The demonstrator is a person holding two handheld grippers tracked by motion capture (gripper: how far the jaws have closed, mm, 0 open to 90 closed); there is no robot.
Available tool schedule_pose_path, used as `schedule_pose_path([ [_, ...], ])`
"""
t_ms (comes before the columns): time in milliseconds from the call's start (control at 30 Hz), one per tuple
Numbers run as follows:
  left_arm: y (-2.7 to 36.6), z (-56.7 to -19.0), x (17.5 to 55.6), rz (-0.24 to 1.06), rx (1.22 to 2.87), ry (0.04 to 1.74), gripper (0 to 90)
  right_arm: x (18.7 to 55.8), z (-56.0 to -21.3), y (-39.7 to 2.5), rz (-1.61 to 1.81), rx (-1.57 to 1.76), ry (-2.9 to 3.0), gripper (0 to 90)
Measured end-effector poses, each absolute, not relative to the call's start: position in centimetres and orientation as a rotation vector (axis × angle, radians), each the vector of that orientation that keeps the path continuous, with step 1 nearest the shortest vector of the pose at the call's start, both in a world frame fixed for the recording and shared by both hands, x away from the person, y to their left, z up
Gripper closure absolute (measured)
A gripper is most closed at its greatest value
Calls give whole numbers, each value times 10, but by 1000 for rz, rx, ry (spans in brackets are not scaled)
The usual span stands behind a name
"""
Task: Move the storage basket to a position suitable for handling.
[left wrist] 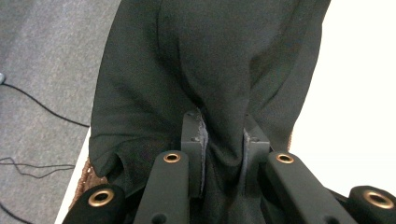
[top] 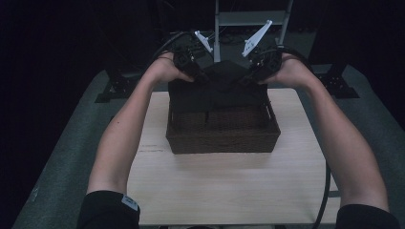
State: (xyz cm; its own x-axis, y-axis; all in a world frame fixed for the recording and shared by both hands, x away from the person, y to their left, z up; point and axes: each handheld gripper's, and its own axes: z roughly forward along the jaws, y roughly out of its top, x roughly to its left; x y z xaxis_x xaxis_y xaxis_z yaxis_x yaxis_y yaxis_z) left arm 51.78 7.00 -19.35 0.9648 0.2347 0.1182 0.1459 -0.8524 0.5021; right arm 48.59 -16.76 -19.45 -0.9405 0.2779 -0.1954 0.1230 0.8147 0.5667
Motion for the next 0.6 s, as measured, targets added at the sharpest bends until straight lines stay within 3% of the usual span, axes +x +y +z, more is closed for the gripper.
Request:
schedule_pose_path([
  [600,62,-226,536,221,2635,278,762,509,-228,-172,837,363,2769,719],
])
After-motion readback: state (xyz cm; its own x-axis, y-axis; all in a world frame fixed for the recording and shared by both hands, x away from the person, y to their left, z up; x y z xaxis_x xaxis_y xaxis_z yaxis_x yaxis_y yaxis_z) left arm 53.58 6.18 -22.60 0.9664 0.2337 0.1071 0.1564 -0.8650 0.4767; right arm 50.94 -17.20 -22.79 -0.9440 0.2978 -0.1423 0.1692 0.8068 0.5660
